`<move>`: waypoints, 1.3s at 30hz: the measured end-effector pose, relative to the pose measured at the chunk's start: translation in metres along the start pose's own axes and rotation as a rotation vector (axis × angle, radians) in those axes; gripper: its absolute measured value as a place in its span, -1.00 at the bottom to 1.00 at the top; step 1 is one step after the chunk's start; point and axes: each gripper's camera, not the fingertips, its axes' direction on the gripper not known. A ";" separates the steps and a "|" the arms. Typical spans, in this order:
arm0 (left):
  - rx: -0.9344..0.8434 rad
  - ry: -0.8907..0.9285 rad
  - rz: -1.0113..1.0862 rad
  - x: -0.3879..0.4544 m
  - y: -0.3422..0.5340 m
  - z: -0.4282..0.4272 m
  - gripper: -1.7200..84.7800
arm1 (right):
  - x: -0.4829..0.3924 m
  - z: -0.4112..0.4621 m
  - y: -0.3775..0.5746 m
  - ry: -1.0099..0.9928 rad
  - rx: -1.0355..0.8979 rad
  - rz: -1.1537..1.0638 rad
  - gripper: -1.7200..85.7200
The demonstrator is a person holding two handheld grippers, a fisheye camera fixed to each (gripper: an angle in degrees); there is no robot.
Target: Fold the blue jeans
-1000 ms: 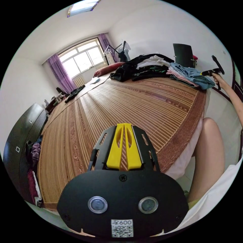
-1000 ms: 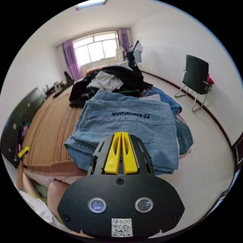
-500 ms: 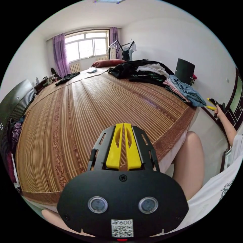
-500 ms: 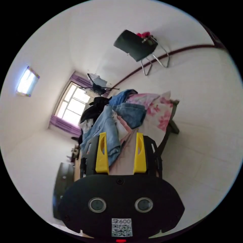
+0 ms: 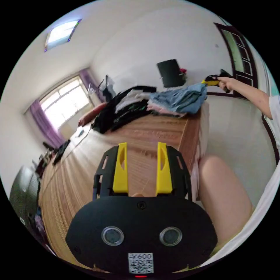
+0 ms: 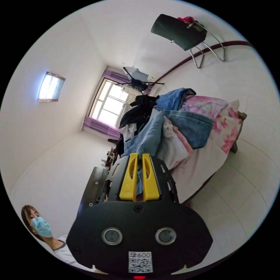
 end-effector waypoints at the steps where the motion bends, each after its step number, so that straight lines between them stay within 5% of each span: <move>1: 0.048 0.020 0.130 0.047 -0.035 0.015 -0.58 | -0.015 -0.002 -0.006 -0.026 0.001 0.010 -0.98; 5: 0.199 0.016 0.355 0.203 -0.139 0.076 -0.48 | -0.054 -0.020 -0.016 -0.149 0.051 0.044 -0.98; 7: 0.161 0.032 0.355 0.254 -0.179 0.112 -0.45 | -0.070 -0.025 -0.018 -0.185 0.060 0.039 -0.98; 11: -0.035 -0.209 0.365 0.318 -0.208 0.199 -0.44 | -0.104 -0.036 -0.022 -0.218 0.040 -0.019 -0.98; 16: -0.239 -0.015 0.304 0.311 -0.135 0.253 -0.52 | -0.119 -0.053 -0.030 -0.236 0.017 -0.069 -0.98; 20: -0.150 -0.033 0.357 0.324 -0.067 0.260 -0.67 | -0.124 -0.062 -0.030 -0.281 0.006 -0.090 -0.98; 23: -0.182 -0.153 0.540 0.345 -0.067 0.267 -0.78 | -0.126 -0.064 -0.036 -0.279 0.049 -0.070 -0.98; 28: -0.199 -0.092 0.438 0.270 -0.132 0.266 -0.89 | -0.142 -0.053 -0.085 -0.403 0.113 -0.057 -0.98; 34: -0.105 -0.358 0.348 0.202 -0.213 0.242 -0.96 | -0.242 -0.049 -0.161 -0.444 0.171 -0.426 -0.98; 39: -0.024 -0.552 0.440 0.252 -0.179 0.223 -0.95 | -0.238 -0.054 -0.167 -0.553 0.134 -0.593 -0.98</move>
